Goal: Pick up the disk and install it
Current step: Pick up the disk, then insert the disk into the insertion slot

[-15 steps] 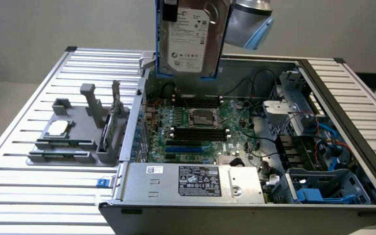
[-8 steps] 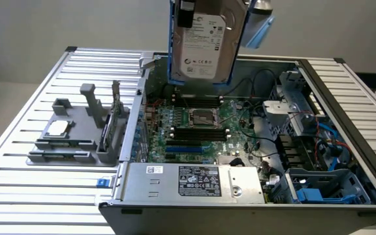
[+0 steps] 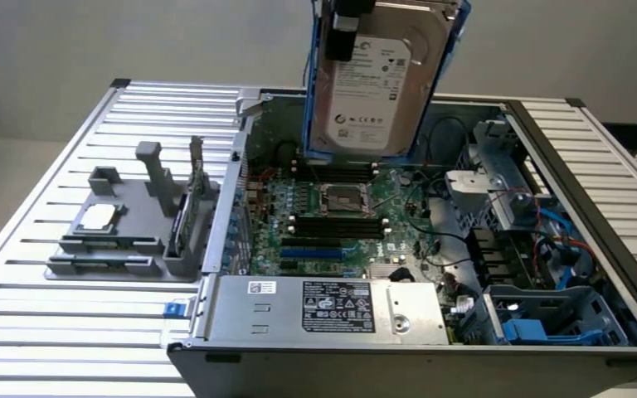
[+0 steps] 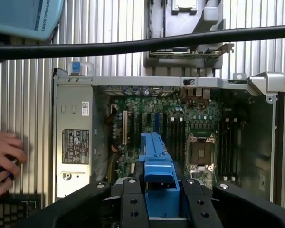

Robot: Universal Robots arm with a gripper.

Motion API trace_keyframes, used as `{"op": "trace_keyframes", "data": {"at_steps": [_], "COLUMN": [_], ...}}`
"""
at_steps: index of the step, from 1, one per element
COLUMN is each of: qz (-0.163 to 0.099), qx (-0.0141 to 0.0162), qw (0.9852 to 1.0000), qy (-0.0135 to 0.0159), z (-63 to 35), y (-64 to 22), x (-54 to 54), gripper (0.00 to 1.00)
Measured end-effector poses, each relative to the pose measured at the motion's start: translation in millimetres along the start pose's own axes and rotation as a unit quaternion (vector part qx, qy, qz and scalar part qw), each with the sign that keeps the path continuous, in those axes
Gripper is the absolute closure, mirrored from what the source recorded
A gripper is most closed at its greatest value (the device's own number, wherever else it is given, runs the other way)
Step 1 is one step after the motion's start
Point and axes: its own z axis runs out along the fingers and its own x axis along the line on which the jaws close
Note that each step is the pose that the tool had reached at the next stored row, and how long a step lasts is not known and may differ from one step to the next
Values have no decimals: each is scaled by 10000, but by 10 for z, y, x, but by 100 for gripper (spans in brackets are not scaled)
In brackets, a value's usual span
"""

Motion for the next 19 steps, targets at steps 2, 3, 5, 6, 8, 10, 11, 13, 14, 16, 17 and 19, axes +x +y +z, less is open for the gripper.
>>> {"op": "trace_keyframes", "data": {"at_steps": [2, 3, 5, 6, 8, 10, 11, 13, 14, 16, 17, 19], "qz": [0, 0, 0, 0, 0, 0, 0, 0, 0, 0, 0, 0], "qx": [0, 0, 0, -1, -1, -1, -1, -2, -3, -5, -6, -11], "qw": [10000, 10000, 10000, 10000, 10000, 10000, 10000, 10000, 10000, 10000, 10000, 10000], "qy": [0, 1, 0, 0, 0, 0, 0, 0, 0, 0, 0, 0], "z": [-3, -4, -7, -10, -15, -19, -21, -26, -28, -32, -34, -38], "y": [-53, -78, -139, -177, -249, -320, -355, -422, -455, -522, -554, -618], "x": [57, 85, 135, 160, 204, 248, 269, 313, 335, 379, 401, 444], "gripper": [67, 67, 67, 67, 67, 67, 67, 67, 67, 67, 67, 67]}}
